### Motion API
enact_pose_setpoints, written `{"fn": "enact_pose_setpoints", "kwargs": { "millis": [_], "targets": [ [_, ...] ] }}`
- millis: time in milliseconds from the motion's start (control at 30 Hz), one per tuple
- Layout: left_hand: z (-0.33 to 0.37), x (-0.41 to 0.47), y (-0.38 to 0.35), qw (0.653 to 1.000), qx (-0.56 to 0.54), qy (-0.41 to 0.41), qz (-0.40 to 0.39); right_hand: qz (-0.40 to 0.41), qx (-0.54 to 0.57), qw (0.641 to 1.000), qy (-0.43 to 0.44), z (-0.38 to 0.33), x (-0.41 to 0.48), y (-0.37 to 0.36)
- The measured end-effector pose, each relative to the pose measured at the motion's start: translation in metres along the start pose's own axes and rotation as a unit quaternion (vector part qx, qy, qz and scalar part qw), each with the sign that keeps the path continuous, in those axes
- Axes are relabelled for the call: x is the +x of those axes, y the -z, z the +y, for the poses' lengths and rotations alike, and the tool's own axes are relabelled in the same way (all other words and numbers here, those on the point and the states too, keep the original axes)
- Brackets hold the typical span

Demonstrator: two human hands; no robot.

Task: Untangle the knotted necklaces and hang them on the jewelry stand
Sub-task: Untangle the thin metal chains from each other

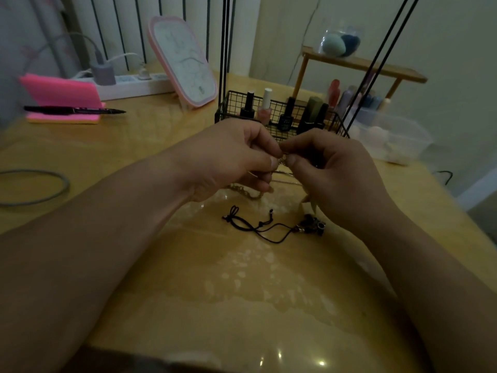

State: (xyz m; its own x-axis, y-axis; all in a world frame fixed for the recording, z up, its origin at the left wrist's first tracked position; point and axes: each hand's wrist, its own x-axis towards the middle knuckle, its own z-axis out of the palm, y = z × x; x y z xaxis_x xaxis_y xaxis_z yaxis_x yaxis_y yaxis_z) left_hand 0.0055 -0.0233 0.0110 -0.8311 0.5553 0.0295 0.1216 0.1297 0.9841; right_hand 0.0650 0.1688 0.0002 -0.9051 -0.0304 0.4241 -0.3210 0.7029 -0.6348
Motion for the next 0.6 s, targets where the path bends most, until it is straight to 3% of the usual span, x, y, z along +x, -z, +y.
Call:
{"fn": "enact_pose_setpoints", "kwargs": {
  "millis": [167,600],
  "targets": [
    [0.0006,-0.0006,-0.0031,1.000,0.012,-0.002,0.012,0.001,-0.066,0.998,-0.008,0.0028,0.0021,0.0008],
    [0.0016,-0.0004,-0.0001,0.999,0.011,-0.032,0.008,-0.053,0.043,0.997,-0.032,0.0020,0.0028,0.0043]
  ]
}}
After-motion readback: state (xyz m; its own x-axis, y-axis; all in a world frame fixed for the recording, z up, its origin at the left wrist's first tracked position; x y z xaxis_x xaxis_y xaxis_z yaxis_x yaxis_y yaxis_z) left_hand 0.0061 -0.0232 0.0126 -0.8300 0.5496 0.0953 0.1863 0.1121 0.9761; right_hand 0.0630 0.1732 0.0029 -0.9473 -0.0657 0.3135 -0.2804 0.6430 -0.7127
